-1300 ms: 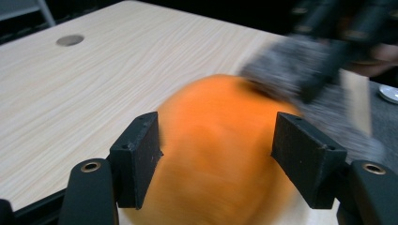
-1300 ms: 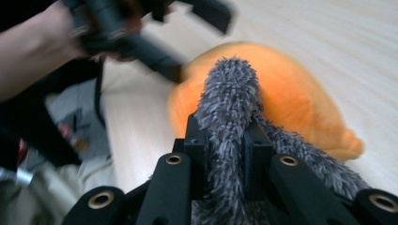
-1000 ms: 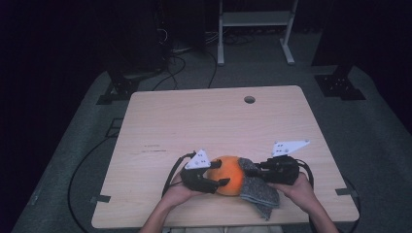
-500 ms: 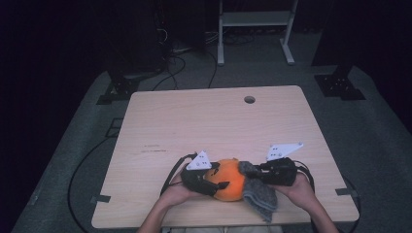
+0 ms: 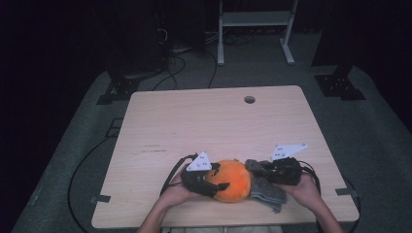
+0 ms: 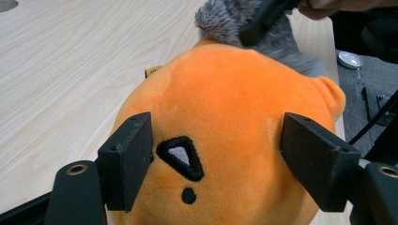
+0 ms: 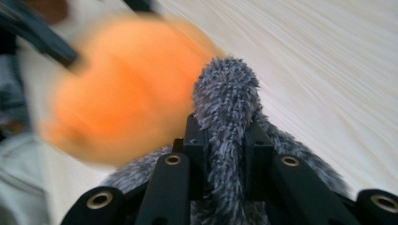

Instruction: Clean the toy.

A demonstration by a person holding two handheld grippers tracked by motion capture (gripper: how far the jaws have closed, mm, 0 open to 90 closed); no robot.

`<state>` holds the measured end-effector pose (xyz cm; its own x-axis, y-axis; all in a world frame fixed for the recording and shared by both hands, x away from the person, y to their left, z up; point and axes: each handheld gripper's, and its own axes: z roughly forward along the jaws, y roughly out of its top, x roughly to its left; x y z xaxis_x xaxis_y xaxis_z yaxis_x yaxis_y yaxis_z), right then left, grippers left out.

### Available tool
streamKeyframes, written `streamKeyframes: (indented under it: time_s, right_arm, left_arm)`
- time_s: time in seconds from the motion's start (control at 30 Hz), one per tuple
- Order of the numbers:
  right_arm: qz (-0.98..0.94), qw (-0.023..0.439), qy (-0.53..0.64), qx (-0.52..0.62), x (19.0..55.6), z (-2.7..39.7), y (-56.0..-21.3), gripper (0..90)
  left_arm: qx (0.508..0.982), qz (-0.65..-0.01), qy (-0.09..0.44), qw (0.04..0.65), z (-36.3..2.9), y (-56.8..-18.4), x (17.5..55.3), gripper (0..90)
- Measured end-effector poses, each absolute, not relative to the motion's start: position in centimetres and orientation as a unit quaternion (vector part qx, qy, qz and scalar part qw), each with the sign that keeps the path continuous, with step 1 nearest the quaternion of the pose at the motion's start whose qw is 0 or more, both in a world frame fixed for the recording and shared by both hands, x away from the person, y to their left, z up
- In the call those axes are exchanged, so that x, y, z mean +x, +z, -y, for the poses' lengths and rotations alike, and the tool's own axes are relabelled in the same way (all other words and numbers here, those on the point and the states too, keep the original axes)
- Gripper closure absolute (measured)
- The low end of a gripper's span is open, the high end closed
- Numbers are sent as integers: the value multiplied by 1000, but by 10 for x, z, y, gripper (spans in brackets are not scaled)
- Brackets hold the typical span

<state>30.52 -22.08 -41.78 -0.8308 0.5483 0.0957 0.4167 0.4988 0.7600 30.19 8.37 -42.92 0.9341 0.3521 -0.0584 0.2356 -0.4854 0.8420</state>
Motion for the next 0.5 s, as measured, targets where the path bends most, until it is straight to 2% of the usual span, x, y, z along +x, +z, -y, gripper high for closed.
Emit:
streamKeyframes:
  time_s: [0.1,0.27,0.4,0.5]
  right_arm:
    - [-848,82,414,320,306,252,-425,745]
    - [-827,113,421,355,301,293,-424,704]
    - [-822,115,411,377,302,306,-431,574]
    - [-826,117,406,373,302,304,-433,538]
  left_arm:
    - [857,-176,58,480,-86,-429,303,256]
    - [858,-174,62,480,-82,-428,303,250]
    - [860,-172,66,476,-80,-427,303,242]
    - [860,-172,65,477,-81,-427,302,241]
